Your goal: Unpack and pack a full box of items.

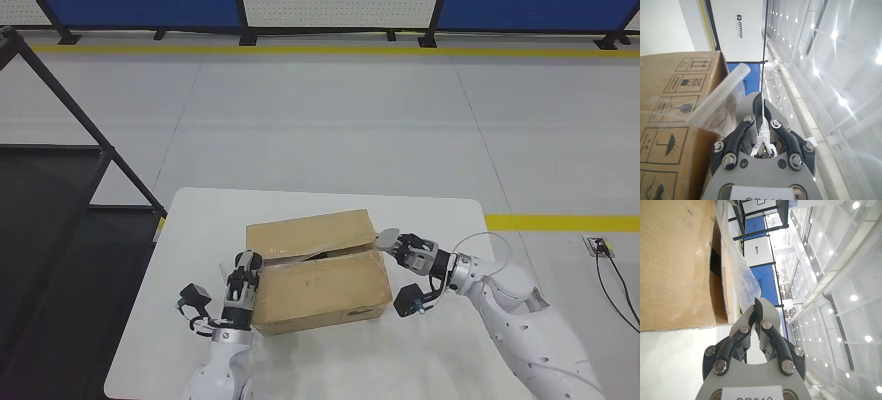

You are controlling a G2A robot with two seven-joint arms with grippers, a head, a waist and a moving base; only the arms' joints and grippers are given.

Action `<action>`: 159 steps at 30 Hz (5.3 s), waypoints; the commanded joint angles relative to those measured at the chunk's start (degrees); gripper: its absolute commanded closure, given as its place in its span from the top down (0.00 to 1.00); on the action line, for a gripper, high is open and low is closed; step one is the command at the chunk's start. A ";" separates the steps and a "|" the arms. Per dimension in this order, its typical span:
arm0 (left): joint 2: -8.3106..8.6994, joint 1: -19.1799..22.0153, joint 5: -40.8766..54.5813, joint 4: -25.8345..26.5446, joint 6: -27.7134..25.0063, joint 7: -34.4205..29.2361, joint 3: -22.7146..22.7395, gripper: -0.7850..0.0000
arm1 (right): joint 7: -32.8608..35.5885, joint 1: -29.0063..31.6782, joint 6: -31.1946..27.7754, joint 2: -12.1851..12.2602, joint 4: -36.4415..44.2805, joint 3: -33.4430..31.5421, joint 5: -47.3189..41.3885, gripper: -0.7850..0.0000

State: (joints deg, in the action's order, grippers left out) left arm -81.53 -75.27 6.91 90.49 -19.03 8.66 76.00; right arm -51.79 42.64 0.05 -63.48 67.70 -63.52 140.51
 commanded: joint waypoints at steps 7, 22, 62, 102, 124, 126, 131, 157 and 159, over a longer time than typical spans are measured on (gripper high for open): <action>-0.35 0.74 0.85 0.19 0.91 0.39 -0.24 0.10 | -0.20 0.38 0.02 0.18 0.10 0.03 -0.23 0.00; -0.75 4.02 5.53 -1.29 5.63 -1.30 1.30 0.13 | -0.63 -0.31 2.06 0.10 -0.31 0.94 -0.43 0.00; 1.25 -6.82 -21.50 10.00 3.44 -3.42 6.57 1.00 | -0.90 -0.83 4.96 0.08 -1.31 2.00 -1.55 0.00; 3.66 2.14 -59.81 9.22 8.39 -19.46 6.15 0.00 | -1.30 2.58 4.87 1.08 3.56 1.51 2.72 0.00; 4.20 4.95 -57.57 5.24 9.21 -24.65 5.18 0.00 | -1.50 0.92 3.13 1.07 3.02 3.34 5.49 0.00; 4.28 5.03 -57.49 5.22 9.17 -25.01 5.21 0.00 | -1.87 0.78 2.99 1.16 2.75 3.28 5.87 0.00; 4.42 4.97 -57.31 5.34 9.22 -24.94 5.22 0.00 | -2.28 0.37 2.60 1.27 2.04 3.37 6.29 1.00; 4.96 4.40 -56.40 6.23 9.62 -23.52 4.60 0.00 | 3.40 3.97 8.44 2.47 6.33 -1.34 5.36 1.00; 4.99 4.20 -55.98 6.44 9.49 -23.23 4.65 0.00 | 3.25 4.67 6.84 2.63 7.11 -1.98 3.99 1.00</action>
State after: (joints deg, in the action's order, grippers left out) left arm -76.56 -70.96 -49.30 96.83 -9.45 -14.68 80.61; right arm -48.40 47.05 7.83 -60.91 74.45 -65.26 145.13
